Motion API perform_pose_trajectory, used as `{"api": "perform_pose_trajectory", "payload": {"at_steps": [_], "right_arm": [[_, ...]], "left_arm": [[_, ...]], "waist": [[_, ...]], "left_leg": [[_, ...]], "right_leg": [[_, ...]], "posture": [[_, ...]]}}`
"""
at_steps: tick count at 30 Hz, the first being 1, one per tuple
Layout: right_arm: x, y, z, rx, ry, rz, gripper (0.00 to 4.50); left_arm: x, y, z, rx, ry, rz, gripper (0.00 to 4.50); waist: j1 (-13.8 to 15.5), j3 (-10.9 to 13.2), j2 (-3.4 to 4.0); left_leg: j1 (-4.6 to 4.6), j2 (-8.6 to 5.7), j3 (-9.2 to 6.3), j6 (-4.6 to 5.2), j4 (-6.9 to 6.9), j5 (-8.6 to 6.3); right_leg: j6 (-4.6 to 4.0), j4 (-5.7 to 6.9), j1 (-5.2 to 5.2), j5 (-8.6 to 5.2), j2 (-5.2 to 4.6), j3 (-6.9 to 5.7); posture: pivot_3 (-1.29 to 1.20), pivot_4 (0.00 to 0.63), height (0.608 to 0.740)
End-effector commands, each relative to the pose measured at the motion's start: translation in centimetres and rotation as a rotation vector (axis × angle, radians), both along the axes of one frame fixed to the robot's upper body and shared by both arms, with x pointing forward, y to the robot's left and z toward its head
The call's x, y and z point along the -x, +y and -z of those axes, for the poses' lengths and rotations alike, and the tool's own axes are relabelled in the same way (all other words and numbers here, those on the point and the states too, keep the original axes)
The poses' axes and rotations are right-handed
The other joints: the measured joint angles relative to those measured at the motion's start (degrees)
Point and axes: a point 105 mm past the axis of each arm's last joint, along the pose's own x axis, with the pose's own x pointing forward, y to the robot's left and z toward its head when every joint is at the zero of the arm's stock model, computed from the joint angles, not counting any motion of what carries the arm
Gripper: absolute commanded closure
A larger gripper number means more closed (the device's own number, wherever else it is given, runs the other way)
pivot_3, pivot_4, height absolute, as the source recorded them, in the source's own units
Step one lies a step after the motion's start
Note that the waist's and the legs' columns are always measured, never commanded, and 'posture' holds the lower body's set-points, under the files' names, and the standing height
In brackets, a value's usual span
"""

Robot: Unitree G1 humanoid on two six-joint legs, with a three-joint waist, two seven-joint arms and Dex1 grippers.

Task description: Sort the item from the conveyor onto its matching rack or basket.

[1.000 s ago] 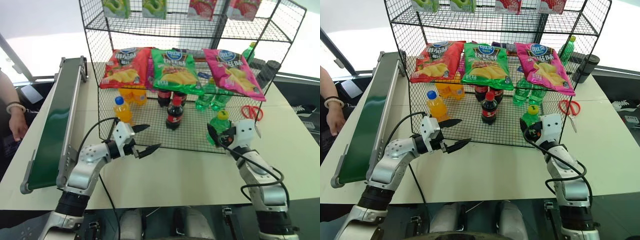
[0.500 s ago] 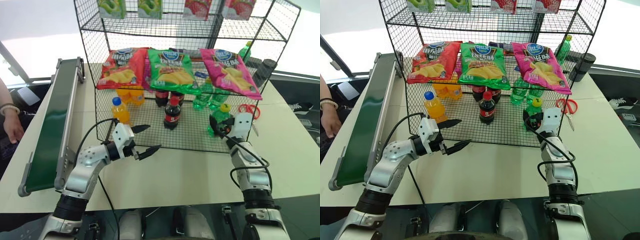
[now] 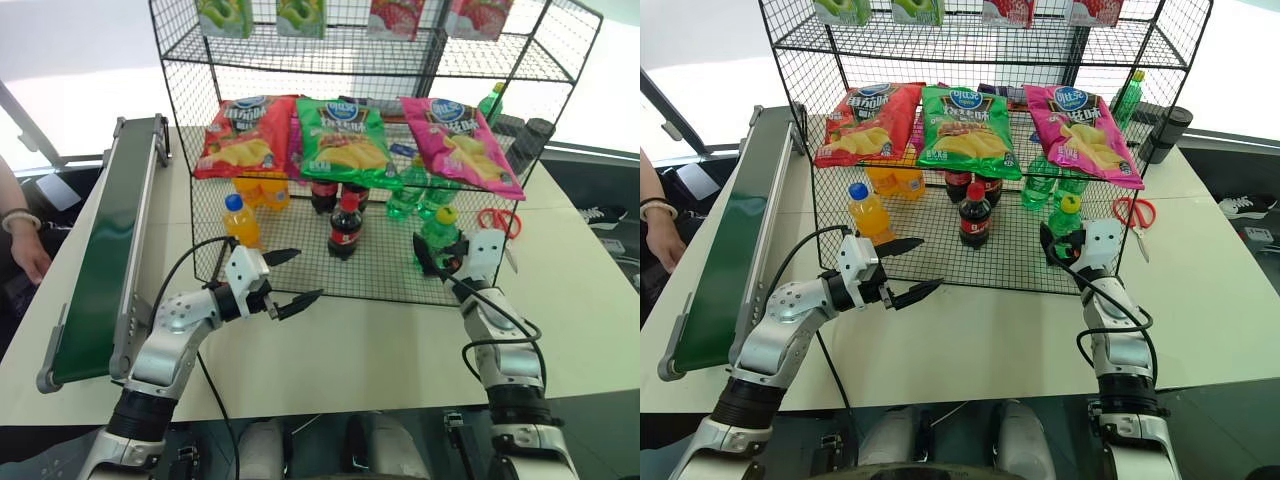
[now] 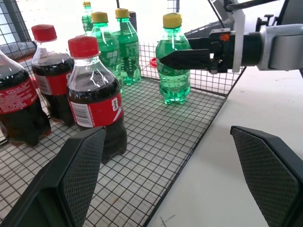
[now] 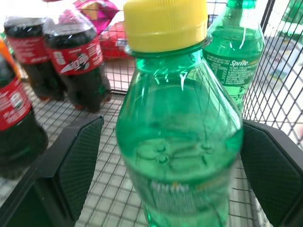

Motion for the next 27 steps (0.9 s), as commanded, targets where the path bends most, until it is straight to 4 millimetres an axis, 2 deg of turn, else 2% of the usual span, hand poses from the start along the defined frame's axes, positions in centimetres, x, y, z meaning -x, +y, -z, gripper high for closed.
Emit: {"api": "perform_pose_trajectory", "payload": {"at_steps": [1,9,13,16,20,23,27], "right_arm": [[1.2,-0.8,-1.9,0.041,-0.044,0.022,0.02],[4.4,-1.9,-2.5,0.115,-0.002,0.024,0.02],[7.6,-0.6,-3.9,0.184,0.029,-0.128,0.02],[9.6,-0.3,-4.7,0.216,0.055,-0.204,0.02],[12.1,-1.3,-5.4,0.242,0.101,-0.237,0.02],[14.3,-2.7,-5.4,0.249,0.161,-0.239,0.02],[15.0,-3.6,-5.3,0.260,0.189,-0.230,0.02]], "left_arm": [[0.1,-0.3,-1.2,0.015,-0.048,0.011,0.00],[0.0,-0.8,-1.0,0.020,-0.042,0.020,0.00],[-0.4,-0.5,-0.6,-0.006,-0.017,0.007,0.00],[-0.6,-0.2,0.1,-0.054,-0.001,0.011,0.00],[-1.1,0.8,1.0,-0.110,0.055,-0.010,0.00],[-1.2,2.3,1.5,-0.139,0.073,-0.017,0.00],[-1.3,3.7,1.6,-0.161,0.084,-0.033,0.00]], "waist": [[0.1,0.0,0.01],[0.3,0.0,0.05],[0.3,0.0,0.06],[0.2,0.0,0.06],[0.2,0.0,0.05],[0.3,0.0,0.04],[0.0,0.0,0.00]], "left_leg": [[0.00,0.00,0.00,0.00,0.00,0.00],[-0.05,-0.06,-0.03,0.01,-0.01,-0.01],[-0.07,-0.09,-0.03,0.02,0.00,-0.01],[-0.05,-0.06,-0.05,0.03,-0.02,-0.02],[-0.01,-0.01,-0.04,0.03,-0.01,-0.02],[-0.04,-0.01,-0.07,0.03,-0.02,-0.02],[-0.06,-0.01,-0.02,0.03,-0.01,-0.03]], "right_leg": [[0.00,0.00,0.00,0.00,0.00,0.00],[0.07,-0.14,0.04,0.03,-0.04,-0.02],[0.13,-0.20,0.05,0.06,-0.05,-0.01],[0.13,-0.22,0.06,0.06,0.00,-0.02],[0.12,-0.25,0.06,0.06,0.09,0.03],[0.11,-0.28,0.05,0.05,0.09,0.02],[0.12,-0.35,0.04,0.05,0.08,0.05]], "posture": [[0.00,0.150,0.733],[0.00,0.150,0.733],[0.00,0.150,0.733],[0.00,0.150,0.733],[0.00,0.150,0.733],[0.00,0.150,0.733],[0.00,0.150,0.733]]}}
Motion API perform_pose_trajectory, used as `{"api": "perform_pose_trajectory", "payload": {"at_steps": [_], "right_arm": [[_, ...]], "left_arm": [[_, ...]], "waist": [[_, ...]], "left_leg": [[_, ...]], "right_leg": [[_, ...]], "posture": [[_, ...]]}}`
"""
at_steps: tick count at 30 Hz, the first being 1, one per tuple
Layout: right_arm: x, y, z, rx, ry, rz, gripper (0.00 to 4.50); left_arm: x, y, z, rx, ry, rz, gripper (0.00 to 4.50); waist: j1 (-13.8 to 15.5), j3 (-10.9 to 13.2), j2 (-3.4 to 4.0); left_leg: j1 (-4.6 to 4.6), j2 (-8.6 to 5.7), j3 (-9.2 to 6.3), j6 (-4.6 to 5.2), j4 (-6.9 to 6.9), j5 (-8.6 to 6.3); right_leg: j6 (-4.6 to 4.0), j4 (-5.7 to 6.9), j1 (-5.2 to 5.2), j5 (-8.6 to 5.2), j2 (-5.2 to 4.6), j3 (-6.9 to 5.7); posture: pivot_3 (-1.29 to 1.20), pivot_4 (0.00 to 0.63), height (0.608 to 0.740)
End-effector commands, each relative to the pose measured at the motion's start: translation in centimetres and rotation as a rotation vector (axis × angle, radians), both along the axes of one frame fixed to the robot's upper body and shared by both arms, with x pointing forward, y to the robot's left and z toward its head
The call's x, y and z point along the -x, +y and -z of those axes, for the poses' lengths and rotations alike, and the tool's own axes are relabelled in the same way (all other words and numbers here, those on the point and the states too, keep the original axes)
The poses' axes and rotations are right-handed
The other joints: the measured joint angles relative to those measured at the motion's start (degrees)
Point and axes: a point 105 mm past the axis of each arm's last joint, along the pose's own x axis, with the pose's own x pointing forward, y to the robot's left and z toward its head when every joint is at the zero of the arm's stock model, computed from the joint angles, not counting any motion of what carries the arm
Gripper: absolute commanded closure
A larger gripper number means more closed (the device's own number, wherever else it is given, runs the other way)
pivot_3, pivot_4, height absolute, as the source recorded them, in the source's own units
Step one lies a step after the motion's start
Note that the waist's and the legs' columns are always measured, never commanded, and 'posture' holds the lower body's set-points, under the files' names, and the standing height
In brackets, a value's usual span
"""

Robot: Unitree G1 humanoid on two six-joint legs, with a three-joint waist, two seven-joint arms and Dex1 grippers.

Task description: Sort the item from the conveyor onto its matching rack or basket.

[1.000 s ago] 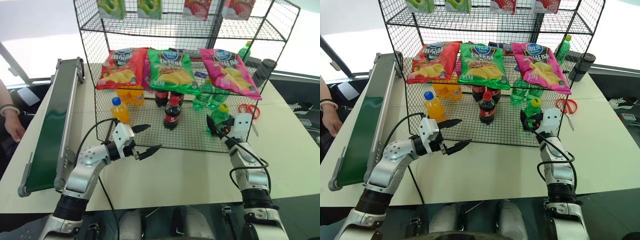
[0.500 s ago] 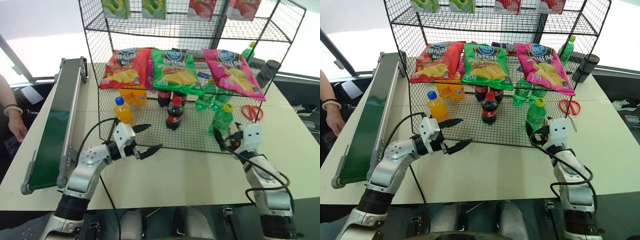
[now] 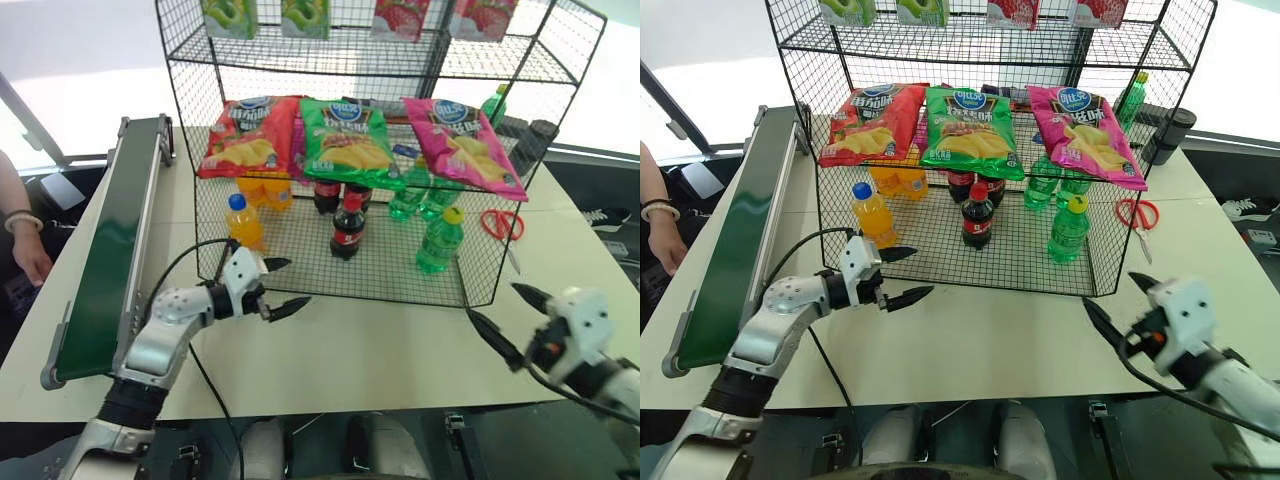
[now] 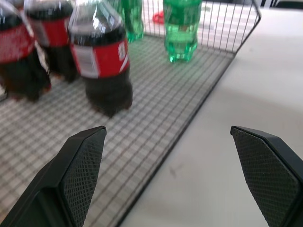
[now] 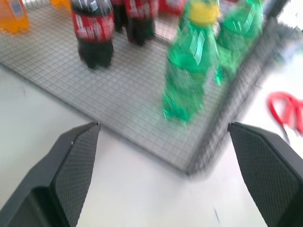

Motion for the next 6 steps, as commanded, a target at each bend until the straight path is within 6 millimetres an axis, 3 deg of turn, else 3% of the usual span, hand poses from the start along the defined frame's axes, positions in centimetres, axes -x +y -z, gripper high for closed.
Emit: {"api": "perform_pose_trajectory", "payload": {"at_steps": [1,6], "right_arm": [[0.23,0.15,-1.39,0.013,-0.044,-0.027,0.02],[-0.35,0.45,-1.36,0.015,-0.051,-0.045,0.02]], "left_arm": [[-0.11,0.72,-1.07,0.010,-0.039,-0.002,0.00],[-0.02,1.41,-1.12,0.004,-0.048,-0.018,0.00]], "waist": [[0.0,0.0,-0.01],[0.1,0.0,-0.01]], "left_leg": [[0.02,0.00,0.02,0.00,0.00,0.00],[0.01,0.00,0.00,0.00,0.00,0.00]], "right_leg": [[0.00,-0.01,0.00,0.00,-0.01,0.03],[-0.01,-0.01,-0.01,0.00,-0.10,0.04]], "posture": [[0.00,0.150,0.733],[0.00,0.150,0.733]]}}
